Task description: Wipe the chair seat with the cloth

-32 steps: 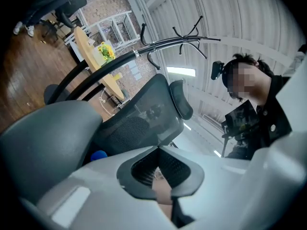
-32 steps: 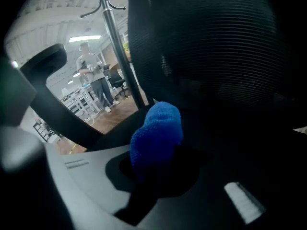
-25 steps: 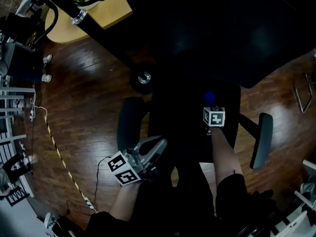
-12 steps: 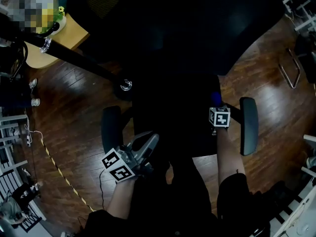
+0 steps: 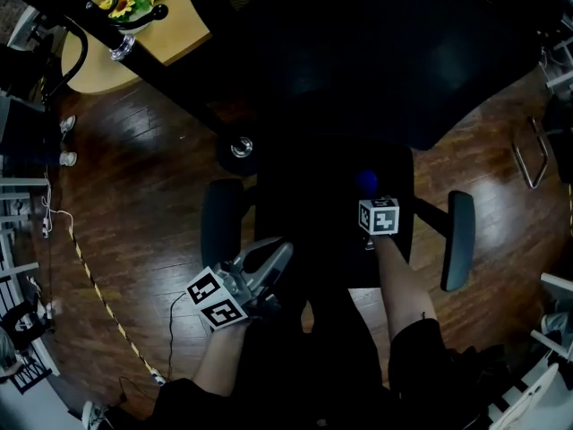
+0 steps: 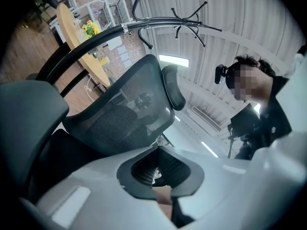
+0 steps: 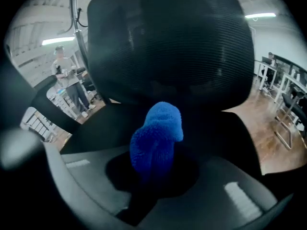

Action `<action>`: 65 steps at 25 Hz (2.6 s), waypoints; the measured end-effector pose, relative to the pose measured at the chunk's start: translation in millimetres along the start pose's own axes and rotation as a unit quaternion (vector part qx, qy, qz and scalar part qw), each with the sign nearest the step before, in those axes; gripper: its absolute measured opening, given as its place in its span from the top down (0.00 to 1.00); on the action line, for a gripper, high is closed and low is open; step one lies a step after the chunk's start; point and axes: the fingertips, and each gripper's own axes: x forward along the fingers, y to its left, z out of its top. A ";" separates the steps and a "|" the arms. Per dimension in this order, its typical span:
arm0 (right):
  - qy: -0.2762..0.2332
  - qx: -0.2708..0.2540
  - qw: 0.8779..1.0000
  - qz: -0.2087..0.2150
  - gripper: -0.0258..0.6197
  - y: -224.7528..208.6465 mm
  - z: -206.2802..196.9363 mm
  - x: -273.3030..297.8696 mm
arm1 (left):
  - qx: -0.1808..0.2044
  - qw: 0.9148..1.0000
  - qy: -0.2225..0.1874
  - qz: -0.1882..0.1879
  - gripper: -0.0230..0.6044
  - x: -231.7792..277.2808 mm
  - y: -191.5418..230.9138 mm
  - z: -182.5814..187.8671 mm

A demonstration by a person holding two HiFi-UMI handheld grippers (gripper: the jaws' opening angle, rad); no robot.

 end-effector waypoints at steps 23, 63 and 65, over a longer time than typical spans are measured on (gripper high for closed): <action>0.019 -0.074 0.986 0.149 0.90 205.0 -19.6 57.6 | 0.011 0.999 -0.027 0.033 0.96 -46.0 4.5 -0.1; 0.015 -0.073 0.985 0.159 0.90 224.8 -49.8 24.7 | 0.031 0.994 -0.083 0.070 0.96 -54.3 -2.2 3.9; 0.024 -0.089 0.977 0.193 0.90 261.8 -60.2 27.7 | 0.028 0.992 -0.095 0.078 0.96 -67.6 -2.0 4.3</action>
